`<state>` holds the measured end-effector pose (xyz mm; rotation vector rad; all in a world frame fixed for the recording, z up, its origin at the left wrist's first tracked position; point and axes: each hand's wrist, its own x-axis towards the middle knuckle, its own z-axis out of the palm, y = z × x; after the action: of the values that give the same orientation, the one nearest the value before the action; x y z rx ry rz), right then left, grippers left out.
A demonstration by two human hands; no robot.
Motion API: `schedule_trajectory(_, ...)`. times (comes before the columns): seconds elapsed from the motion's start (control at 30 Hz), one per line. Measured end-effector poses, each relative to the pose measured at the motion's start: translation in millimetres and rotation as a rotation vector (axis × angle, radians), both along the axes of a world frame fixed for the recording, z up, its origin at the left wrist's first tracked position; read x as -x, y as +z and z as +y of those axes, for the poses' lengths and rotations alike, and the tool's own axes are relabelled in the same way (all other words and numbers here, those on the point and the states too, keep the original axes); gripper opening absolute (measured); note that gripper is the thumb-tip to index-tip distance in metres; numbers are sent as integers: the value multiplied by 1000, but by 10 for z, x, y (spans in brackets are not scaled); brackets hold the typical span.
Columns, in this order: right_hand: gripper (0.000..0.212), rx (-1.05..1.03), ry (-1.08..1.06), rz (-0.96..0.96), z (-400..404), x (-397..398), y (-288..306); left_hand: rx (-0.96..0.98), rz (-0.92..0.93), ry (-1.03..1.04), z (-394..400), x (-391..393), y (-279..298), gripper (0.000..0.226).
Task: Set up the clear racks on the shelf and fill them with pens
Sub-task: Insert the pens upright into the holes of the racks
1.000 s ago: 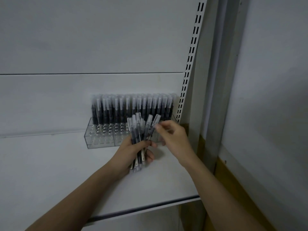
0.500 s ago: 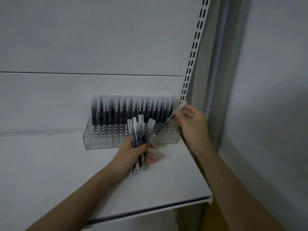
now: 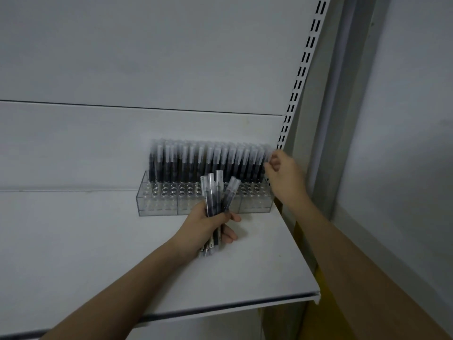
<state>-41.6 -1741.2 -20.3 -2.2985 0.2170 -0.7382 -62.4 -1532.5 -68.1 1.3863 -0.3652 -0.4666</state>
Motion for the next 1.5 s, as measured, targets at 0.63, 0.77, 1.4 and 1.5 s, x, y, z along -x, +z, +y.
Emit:
schedule_trajectory(0.63, 16, -703, 476, 83, 1712, 21, 0, -8, -106, 57, 1202, -209, 363, 16)
schedule_trajectory(0.77, 17, -677, 503, 72, 2011, -93, 45, 18, -108, 85, 1525, -341, 341, 22)
schedule_trajectory(1.4, 22, -568, 512, -133, 2362, -487, 151, 265, -30, 221, 1865, -880, 180, 19)
schedule_trajectory(1.5, 20, -621, 443, -288, 2241, -428, 182, 261, -46, 256, 1822, -885, 90, 14)
